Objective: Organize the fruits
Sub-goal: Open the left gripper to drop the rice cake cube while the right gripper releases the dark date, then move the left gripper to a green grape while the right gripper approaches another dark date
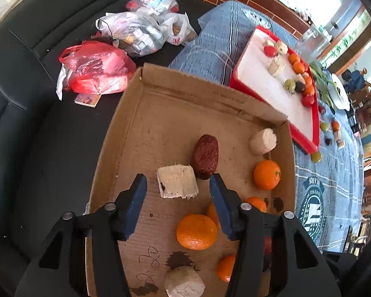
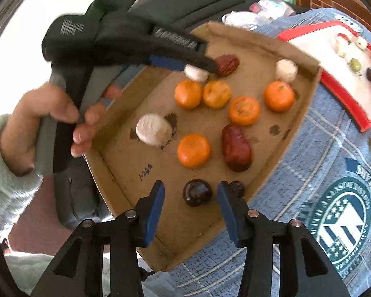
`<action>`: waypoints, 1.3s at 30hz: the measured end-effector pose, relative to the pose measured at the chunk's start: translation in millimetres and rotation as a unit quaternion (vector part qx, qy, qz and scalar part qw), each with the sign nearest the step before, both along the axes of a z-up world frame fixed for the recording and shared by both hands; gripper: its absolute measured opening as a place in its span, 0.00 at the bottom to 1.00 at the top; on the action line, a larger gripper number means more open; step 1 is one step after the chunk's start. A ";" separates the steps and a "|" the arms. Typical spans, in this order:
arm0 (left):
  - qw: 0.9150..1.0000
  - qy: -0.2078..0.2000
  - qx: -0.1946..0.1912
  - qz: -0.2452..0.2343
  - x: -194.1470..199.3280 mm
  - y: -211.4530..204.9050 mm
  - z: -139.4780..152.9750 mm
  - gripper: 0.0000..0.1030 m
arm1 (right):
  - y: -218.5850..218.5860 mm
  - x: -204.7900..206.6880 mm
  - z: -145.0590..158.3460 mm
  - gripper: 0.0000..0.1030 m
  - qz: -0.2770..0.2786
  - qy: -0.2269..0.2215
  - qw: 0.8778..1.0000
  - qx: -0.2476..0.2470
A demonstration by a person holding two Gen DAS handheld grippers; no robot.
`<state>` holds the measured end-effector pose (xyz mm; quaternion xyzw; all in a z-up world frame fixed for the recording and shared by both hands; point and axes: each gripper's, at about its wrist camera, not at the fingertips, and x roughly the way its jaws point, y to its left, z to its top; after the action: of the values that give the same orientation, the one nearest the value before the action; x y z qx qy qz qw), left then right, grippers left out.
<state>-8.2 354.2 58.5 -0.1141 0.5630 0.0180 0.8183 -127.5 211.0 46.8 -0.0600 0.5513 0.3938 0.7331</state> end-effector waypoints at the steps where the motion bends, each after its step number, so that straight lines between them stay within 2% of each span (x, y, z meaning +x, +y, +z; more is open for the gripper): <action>1: 1.000 -0.004 0.003 0.000 -0.2 -1.1 2.6 0.50 | -6.8 2.7 3.7 0.45 -0.010 -0.003 1.000 0.007; 8: 0.999 -0.040 0.017 -0.029 4.9 -28.7 28.2 0.50 | -68.5 26.3 21.2 0.45 -0.102 -0.013 0.994 0.036; 14: 0.995 -0.053 0.013 -0.083 14.2 -80.9 40.7 0.50 | -141.3 51.2 30.1 0.46 -0.196 -0.017 0.980 0.032; 20: 0.988 -0.043 -0.014 -0.146 21.3 -148.0 34.9 0.50 | -209.8 66.9 32.8 0.46 -0.263 -0.026 0.964 0.013; 24: 0.982 -0.036 -0.015 -0.187 22.5 -198.0 23.5 0.50 | -245.1 75.1 36.6 0.46 -0.298 -0.035 0.954 0.010; 28: 0.978 -0.031 -0.019 -0.206 27.9 -230.1 10.8 0.49 | -270.0 81.8 33.5 0.46 -0.319 -0.039 0.947 0.006; 30: 0.977 -0.028 -0.022 -0.210 32.4 -242.0 4.5 0.43 | -279.8 84.6 32.6 0.45 -0.322 -0.040 0.946 0.003; 32: 0.978 -0.022 -0.021 -0.209 38.0 -250.8 -2.3 0.42 | -284.2 88.4 32.0 0.45 -0.321 -0.044 0.946 -0.001; 34: 0.979 -0.015 -0.025 -0.204 43.6 -256.2 -9.3 0.37 | -286.3 96.3 29.9 0.43 -0.318 -0.047 0.947 -0.005; 39: 0.980 -0.002 -0.023 -0.195 53.0 -263.2 -22.5 0.37 | -284.8 121.5 23.6 0.43 -0.308 -0.044 0.950 -0.010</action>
<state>44.8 91.0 36.0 -0.0209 0.5727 -0.1555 0.8046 -6.1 -73.8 70.4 0.0877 0.5146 0.1403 0.8413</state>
